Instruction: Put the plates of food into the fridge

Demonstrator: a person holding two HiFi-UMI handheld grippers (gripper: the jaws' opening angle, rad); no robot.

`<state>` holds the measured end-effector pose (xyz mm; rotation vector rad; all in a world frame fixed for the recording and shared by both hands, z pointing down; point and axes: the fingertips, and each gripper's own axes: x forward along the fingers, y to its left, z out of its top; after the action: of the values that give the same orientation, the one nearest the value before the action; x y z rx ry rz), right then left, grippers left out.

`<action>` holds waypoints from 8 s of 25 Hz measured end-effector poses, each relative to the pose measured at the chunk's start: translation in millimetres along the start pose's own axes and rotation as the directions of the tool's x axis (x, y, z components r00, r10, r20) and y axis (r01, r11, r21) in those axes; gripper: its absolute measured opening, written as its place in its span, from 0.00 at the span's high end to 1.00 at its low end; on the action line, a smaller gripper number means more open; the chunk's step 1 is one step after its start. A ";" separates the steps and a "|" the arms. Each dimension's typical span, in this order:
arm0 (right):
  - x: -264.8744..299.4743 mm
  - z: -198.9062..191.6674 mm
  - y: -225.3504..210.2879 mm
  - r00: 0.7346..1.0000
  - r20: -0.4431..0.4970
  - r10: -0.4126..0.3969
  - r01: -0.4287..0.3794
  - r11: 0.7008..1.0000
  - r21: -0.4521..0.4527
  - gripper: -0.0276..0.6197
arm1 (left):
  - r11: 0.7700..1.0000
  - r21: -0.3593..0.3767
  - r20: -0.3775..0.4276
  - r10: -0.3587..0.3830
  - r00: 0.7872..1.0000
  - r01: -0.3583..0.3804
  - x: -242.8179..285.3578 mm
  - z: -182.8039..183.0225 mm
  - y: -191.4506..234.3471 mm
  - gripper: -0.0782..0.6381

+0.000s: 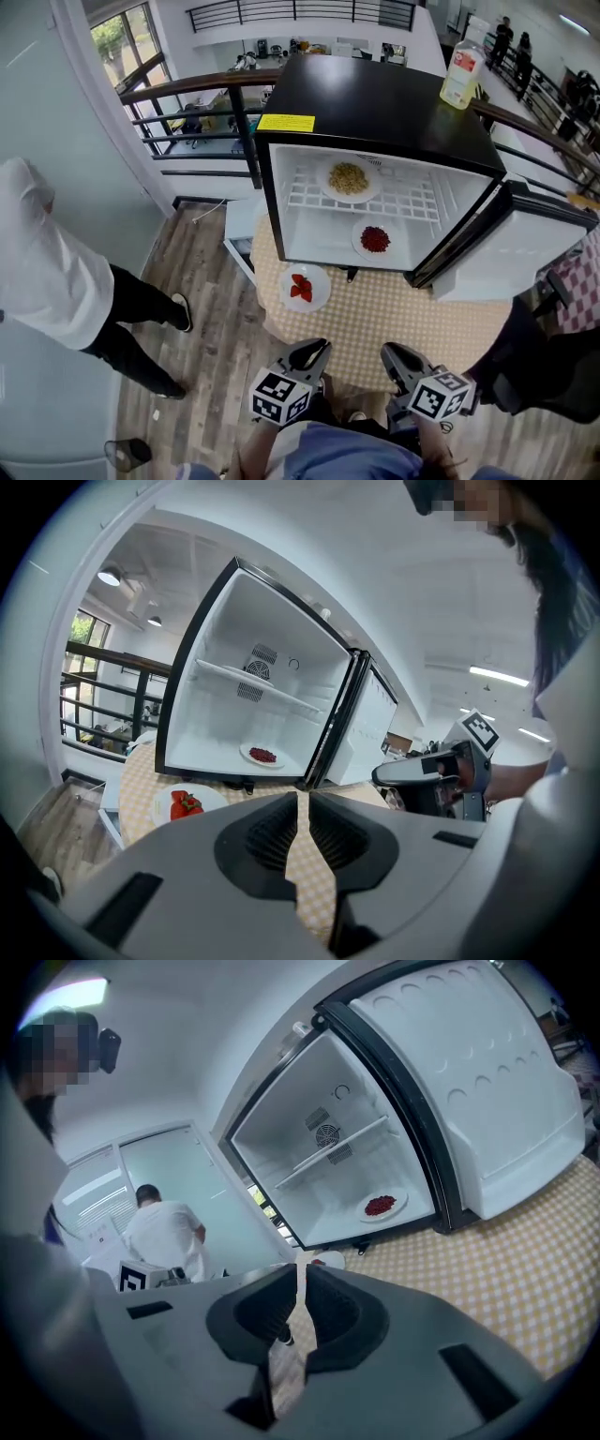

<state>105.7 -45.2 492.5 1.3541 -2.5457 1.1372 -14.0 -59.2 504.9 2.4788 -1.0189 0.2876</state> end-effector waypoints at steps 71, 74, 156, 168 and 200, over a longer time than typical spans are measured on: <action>-164.4 -94.7 47.3 0.936 -0.160 0.314 -0.335 0.934 -0.128 0.89 | 0.972 -0.061 0.125 0.231 0.965 -0.225 -98.9 -79.3 -225.6 0.83; -149.3 -91.2 46.9 0.936 -0.166 0.311 -0.333 0.935 -0.125 0.89 | 0.974 -0.057 0.111 0.225 0.968 -0.220 -92.4 -78.4 -210.3 0.83; 253.8 -62.4 -88.1 0.969 -0.141 -0.203 0.243 0.681 0.690 0.91 | 0.990 0.105 -0.260 -0.069 0.963 0.099 10.0 -47.7 166.5 0.83; 212.9 -25.5 -49.3 0.995 0.033 -0.090 0.027 0.593 0.805 0.92 | 0.989 0.108 -0.240 -0.072 0.968 0.101 16.4 -39.8 168.9 0.83; 32.7 167.3 -27.6 0.800 0.588 -0.123 -0.354 0.694 0.627 0.92 | 0.913 0.226 -0.183 -0.301 0.936 0.339 84.5 25.1 65.9 0.83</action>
<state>153.6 -181.7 398.0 1.9868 -2.7012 2.2306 -0.3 -164.7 533.4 2.7552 -0.5276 0.5113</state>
